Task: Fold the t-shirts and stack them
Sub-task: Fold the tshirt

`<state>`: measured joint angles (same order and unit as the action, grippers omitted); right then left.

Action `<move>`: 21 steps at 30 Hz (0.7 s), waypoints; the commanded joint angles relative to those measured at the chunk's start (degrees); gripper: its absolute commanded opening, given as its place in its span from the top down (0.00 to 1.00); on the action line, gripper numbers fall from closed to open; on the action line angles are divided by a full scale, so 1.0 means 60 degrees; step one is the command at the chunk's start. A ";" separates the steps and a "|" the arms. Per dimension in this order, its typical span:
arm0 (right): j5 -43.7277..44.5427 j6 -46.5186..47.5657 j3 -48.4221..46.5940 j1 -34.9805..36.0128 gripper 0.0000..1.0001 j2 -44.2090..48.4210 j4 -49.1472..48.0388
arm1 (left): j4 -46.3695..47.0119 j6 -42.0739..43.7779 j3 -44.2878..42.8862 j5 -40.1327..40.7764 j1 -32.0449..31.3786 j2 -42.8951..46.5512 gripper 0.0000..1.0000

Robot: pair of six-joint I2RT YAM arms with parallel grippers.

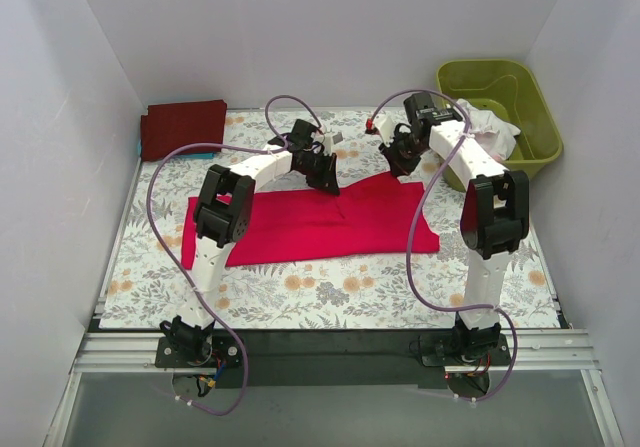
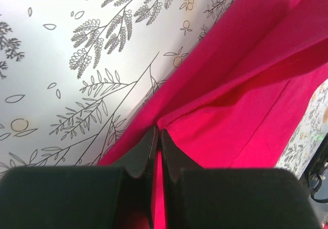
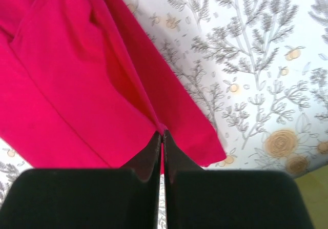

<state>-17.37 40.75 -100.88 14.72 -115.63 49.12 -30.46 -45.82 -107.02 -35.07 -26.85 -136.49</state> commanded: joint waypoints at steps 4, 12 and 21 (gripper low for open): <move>-0.0402 0.0619 0.1006 0.0256 0.99 0.1180 0.0031 | 0.0183 0.0181 0.0419 0.0308 0.0154 0.1170 1.00; -0.0826 0.0811 0.2633 0.0520 0.99 0.2162 0.0060 | 0.0125 0.0269 0.1006 0.0279 0.0227 0.1639 0.74; -0.1031 0.0752 0.3980 0.1047 0.99 0.2939 0.0060 | 0.0198 0.0298 0.1723 0.0395 0.0315 0.2356 0.75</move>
<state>-21.63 44.62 -78.63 20.23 -100.75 49.43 -29.91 -44.82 -97.97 -33.39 -25.54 -128.90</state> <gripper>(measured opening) 0.021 0.258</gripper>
